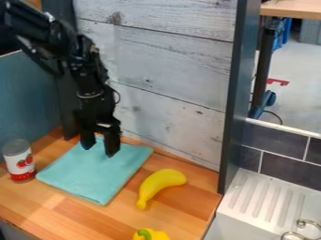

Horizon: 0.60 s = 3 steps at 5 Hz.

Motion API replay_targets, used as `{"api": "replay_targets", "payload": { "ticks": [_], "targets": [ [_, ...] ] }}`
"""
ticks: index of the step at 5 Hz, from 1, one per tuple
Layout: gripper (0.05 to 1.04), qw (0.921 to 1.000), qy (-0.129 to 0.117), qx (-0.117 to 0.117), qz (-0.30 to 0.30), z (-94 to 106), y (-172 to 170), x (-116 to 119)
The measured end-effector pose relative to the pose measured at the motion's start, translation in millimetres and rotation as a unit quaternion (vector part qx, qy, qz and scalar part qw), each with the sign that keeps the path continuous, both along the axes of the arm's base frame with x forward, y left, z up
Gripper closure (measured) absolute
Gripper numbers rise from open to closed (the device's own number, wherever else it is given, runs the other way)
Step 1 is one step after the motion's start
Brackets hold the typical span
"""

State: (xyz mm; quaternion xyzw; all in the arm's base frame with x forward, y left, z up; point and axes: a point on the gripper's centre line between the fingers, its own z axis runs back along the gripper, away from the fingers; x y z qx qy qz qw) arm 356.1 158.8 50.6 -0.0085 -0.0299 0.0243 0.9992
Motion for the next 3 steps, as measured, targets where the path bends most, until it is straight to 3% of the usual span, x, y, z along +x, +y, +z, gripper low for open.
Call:
{"api": "replay_targets", "payload": {
  "ticks": [3],
  "targets": [
    [0.081, 0.9993, 0.025, 0.008, 0.027, -26.0, 17.0, 2.4]
  ]
}}
